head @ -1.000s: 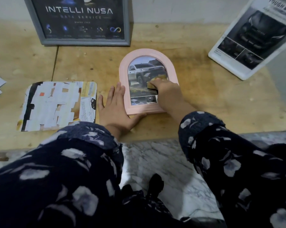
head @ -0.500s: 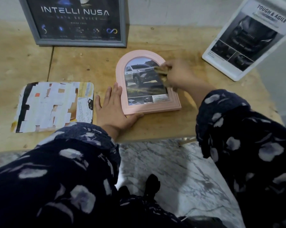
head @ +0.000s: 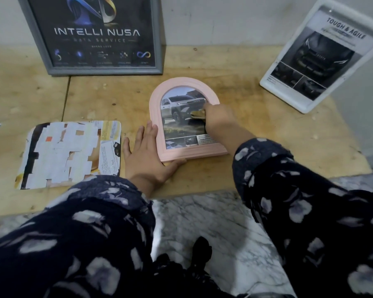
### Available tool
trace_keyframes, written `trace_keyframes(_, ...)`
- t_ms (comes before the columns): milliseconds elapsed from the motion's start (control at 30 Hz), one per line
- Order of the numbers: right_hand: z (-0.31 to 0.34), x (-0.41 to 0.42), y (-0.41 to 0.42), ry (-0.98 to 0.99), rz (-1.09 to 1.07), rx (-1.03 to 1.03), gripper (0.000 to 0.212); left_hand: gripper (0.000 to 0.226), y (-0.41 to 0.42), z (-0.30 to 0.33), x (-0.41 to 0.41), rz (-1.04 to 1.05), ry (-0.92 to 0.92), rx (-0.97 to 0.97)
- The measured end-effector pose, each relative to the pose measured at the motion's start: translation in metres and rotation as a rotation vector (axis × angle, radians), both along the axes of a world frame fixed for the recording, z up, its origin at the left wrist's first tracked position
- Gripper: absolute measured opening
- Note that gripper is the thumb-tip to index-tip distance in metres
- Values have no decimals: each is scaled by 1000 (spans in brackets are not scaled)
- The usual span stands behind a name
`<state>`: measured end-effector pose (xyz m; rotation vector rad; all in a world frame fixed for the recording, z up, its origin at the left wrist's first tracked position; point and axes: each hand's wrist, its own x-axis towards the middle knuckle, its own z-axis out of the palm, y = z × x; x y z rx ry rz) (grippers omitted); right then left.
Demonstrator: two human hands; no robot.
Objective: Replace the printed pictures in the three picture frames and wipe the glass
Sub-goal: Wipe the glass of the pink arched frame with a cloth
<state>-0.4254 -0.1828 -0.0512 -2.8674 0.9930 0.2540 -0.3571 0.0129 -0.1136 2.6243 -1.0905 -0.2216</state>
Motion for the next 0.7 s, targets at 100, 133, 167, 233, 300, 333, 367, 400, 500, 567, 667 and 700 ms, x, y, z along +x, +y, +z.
trace_keyframes(100, -8, -29, 15, -93, 9, -33, 34, 115, 0, 1, -1, -1, -7, 5)
trace_keyframes(133, -11, -37, 20, -129, 9, -36, 32, 115, 0, 1, -1, 0, -9, 4)
trace_keyframes(167, -15, -42, 23, -166, 6, -37, 29, 116, -1, 2, -2, 2, -7, 4)
trace_keyframes(233, -19, -48, 28, -216, -12, -24, 27, 115, -2, 2, -2, 4, -5, 5)
trace_keyframes(300, -19, -50, 31, -224, -28, -17, 29, 115, -2, 2, -2, 8, -6, 9)
trace_keyframes(333, -19, -50, 32, -231, -35, -17, 29, 115, -2, 1, -3, 11, -6, 10)
trace_keyframes(367, -19, -48, 33, -244, -45, -11, 28, 115, -2, 1, -3, 13, -7, 11)
trace_keyframes(400, -19, -46, 37, -255, -59, 6, 26, 116, -2, 1, -2, 14, -6, 14)
trace_keyframes(500, -22, -36, 48, -267, -81, 38, 21, 117, -1, 1, -2, 11, -4, 29)
trace_keyframes(567, -24, -29, 53, -263, -94, 53, 20, 116, -1, 0, -2, 11, -2, 25)
trace_keyframes(667, -22, -20, 58, -230, -85, 112, 20, 117, 0, -1, -2, 8, -7, -4)
trace_keyframes(700, -20, -18, 59, -217, -82, 126, 20, 117, 0, -2, -2, 6, -7, -9)
